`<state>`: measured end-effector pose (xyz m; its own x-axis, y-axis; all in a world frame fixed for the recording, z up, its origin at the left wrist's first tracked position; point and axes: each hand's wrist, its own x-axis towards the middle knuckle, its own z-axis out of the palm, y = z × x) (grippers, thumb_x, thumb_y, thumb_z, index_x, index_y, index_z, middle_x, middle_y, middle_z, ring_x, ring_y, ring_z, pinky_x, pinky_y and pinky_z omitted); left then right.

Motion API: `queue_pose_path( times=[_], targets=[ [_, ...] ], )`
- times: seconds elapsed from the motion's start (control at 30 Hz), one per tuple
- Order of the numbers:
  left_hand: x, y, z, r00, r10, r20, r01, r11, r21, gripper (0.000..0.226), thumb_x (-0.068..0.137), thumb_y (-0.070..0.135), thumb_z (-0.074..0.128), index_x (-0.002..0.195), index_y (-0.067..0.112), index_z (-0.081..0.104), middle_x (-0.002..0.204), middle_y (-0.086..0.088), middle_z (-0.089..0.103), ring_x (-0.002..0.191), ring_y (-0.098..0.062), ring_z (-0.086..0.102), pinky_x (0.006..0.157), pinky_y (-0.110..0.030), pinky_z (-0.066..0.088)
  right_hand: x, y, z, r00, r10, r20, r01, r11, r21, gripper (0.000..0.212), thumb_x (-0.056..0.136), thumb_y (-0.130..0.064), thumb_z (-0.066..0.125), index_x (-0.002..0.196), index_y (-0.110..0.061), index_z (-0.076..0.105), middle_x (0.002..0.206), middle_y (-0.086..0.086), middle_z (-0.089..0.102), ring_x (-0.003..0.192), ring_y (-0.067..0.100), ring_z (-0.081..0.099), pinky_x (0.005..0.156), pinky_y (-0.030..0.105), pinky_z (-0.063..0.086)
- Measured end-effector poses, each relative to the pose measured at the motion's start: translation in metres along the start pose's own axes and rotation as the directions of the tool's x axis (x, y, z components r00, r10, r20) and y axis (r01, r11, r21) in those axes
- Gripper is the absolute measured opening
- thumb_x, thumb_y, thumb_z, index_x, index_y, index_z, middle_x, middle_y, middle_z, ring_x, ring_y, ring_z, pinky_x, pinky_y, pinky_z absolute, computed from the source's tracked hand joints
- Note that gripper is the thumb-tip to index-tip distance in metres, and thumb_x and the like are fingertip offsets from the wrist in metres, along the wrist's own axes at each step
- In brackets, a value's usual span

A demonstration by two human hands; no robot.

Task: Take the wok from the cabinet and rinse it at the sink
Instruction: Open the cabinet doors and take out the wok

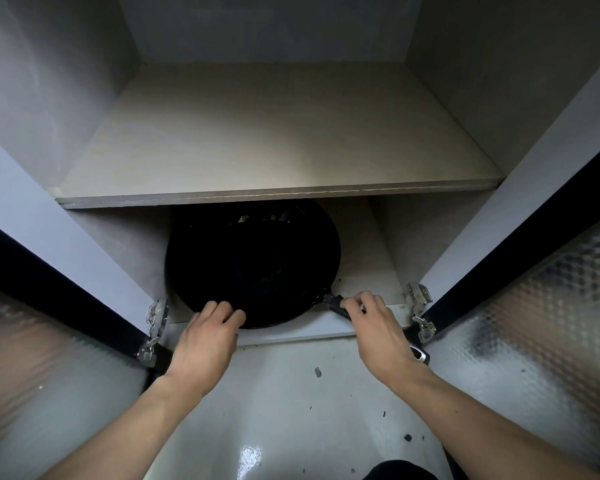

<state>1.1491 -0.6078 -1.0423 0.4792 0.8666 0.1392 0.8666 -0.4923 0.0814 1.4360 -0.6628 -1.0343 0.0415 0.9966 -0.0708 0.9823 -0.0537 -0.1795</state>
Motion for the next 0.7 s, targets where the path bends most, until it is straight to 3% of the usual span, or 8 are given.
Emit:
queue_pose_path(
  times=[0.3,0.7],
  targets=[
    [0.008,-0.016,0.007,0.991,0.134,-0.014,-0.13,0.981,0.147,0.054,0.037,-0.014,0.075,0.08,0.013,0.058,0.074,-0.002,0.048,0.068,-0.027,0.048,0.054,-0.033,0.038,0.005,0.001,0.001,0.997,-0.063,0.036,0.065,0.997,-0.048,0.076,0.053,0.023,0.058,0.118,-0.016,0.047,0.114,0.004,0.043,0.101,0.024,0.047,0.069,0.028,0.04],
    [0.002,-0.009,-0.002,0.979,0.204,0.029,-0.206,0.966,0.156,0.055,0.037,-0.01,0.081,0.076,0.015,0.052,0.07,0.0,0.047,0.064,-0.023,0.047,0.05,-0.03,0.037,-0.017,-0.005,-0.028,0.999,-0.017,0.046,0.018,1.0,-0.018,0.068,0.069,0.02,0.051,0.12,-0.023,0.041,0.12,-0.003,0.036,0.104,0.018,0.042,0.064,0.026,0.032]
  ],
)
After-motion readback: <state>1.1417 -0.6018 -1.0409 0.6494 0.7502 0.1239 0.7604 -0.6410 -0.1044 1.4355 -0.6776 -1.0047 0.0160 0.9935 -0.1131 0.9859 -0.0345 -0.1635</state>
